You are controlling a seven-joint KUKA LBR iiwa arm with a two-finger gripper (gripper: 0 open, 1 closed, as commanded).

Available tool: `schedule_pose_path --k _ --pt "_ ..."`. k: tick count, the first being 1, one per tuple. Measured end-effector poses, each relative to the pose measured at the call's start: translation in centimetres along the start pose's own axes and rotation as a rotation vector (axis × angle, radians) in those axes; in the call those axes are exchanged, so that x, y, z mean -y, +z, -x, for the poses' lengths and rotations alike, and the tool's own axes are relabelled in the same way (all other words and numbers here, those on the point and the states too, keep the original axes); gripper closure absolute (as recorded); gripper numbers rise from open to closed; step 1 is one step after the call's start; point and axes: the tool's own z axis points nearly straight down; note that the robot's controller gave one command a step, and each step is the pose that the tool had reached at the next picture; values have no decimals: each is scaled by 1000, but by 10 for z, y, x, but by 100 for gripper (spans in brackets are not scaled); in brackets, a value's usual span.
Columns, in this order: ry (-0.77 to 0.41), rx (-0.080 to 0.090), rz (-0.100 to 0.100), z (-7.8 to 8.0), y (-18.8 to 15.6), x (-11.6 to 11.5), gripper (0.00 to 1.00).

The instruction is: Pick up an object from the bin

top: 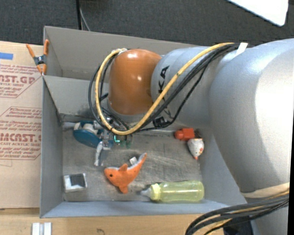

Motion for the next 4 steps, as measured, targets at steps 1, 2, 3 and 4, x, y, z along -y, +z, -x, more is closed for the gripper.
schedule_pose_path --k 1,2,3,4 --pt "1 4 1 1 -3 1 0" --pt "15 14 0 17 16 -7 0" --pt "21 23 8 18 13 -9 0" --pt "76 2 -1 11 28 -1 100"
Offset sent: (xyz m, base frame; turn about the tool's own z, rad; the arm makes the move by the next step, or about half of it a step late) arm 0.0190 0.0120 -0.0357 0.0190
